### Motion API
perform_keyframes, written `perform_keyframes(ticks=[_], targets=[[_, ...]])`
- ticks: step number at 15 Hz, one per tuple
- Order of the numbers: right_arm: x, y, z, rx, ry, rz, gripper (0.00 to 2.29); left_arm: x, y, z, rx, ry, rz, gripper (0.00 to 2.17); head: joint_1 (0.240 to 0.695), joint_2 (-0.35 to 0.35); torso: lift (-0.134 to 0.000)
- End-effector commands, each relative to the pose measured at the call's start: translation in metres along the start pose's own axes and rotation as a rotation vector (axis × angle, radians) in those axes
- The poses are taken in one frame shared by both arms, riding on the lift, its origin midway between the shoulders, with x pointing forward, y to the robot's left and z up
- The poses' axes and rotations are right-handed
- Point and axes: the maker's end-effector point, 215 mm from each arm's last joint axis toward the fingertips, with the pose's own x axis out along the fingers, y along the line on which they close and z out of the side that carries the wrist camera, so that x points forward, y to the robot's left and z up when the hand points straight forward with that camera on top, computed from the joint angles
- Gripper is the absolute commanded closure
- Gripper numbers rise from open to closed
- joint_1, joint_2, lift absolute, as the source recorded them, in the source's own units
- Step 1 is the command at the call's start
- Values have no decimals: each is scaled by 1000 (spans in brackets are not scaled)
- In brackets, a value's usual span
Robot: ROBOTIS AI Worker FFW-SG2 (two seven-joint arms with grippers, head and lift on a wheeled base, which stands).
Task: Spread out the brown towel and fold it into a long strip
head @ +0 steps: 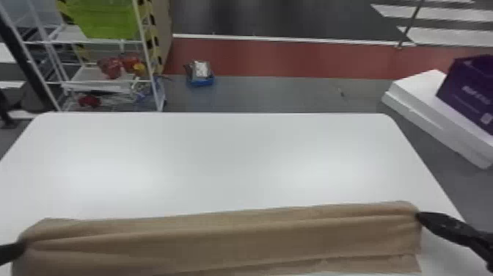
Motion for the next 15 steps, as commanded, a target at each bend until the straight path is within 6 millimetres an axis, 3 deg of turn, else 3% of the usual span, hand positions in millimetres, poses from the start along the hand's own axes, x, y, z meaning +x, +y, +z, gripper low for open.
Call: perform_keyframes(ticks=[1,7,12,15], targets=[[-1,1,0,-7,-7,-2,1403,2,-2,-17,-17,29,-7,1588,695,-82,-123],[-5,1,-2,-9,-12,-1,1403,22,10,-50,-43,116,42,1585,695,-89,-123],[-9,5,-5,1,-7,4,1403,23,13,-46,-43,107,59,1585,695,-82,-123],[-23,7,-2,20,-15,-3,1403,21,12,-38,-42,87,53,1585,695,-85,-123]])
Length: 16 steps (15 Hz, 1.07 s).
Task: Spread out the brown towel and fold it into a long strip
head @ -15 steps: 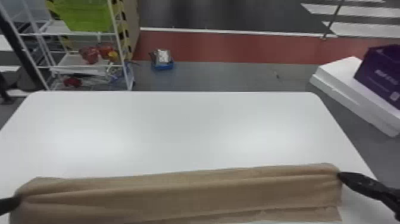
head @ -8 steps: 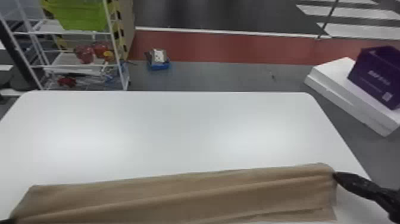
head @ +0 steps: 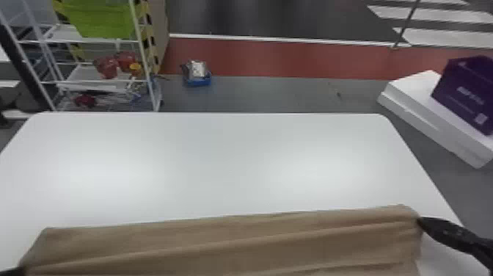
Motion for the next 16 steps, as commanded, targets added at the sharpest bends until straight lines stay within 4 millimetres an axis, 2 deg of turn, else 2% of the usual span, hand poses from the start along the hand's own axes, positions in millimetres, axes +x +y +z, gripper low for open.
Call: perform_keyframes(ticks=[1,4,7,10,15,16], targets=[[-12,0,4,19,-7,-12,1403,-2,-1,6,2,-14,-4,1585,695,-88,-123],[-28,4,9,35,-15,-14,1403,-4,-6,9,7,-23,-13,1585,695,-104,-123],[-32,8,7,54,-8,-11,1403,-4,-13,11,9,-29,-34,1585,695,-120,-123],[-32,8,-1,49,13,-13,1403,1,-15,5,5,-13,-36,1585,695,-132,-123],[-18,13,-16,18,75,-10,1399,4,-15,-1,2,0,-36,1578,695,-130,-123],[-17,14,-18,14,77,-11,1288,5,-15,-1,1,1,-32,1399,695,-127,-123]])
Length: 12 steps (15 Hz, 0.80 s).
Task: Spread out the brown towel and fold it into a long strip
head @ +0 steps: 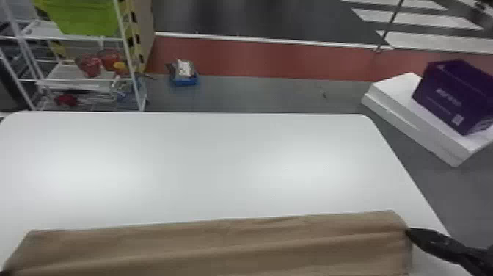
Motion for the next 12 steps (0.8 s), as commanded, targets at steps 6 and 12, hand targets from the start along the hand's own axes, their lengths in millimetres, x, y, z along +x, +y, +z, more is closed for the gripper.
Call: perform_keyframes(ticks=[6,12], targets=[[3,-1,-1,-49,24,-22,46,2,1,-10,-30,9,10,107,695,-112,-123],[-35,-27,32,-68,-70,-106,53,-4,-7,8,-42,-133,-92,107,695,-171,-123]])
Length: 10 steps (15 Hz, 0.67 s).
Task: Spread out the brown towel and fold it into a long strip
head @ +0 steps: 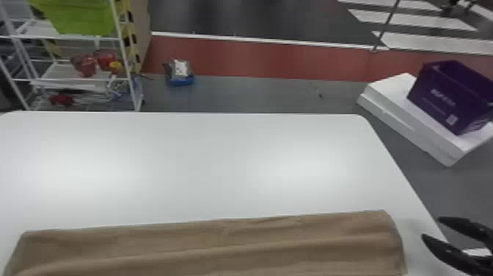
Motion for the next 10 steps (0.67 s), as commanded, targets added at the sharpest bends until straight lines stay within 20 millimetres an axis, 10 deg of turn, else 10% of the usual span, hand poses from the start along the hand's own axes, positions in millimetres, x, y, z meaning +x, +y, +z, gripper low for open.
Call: perform_keyframes(ticks=[1,10], targets=[[-5,-3,10,7,-37,-4,90,0,-9,25,36,-100,-73,107,695,-187,-123],[16,7,10,49,-36,36,191,45,1,61,73,-153,-131,221,695,-151,-123]])
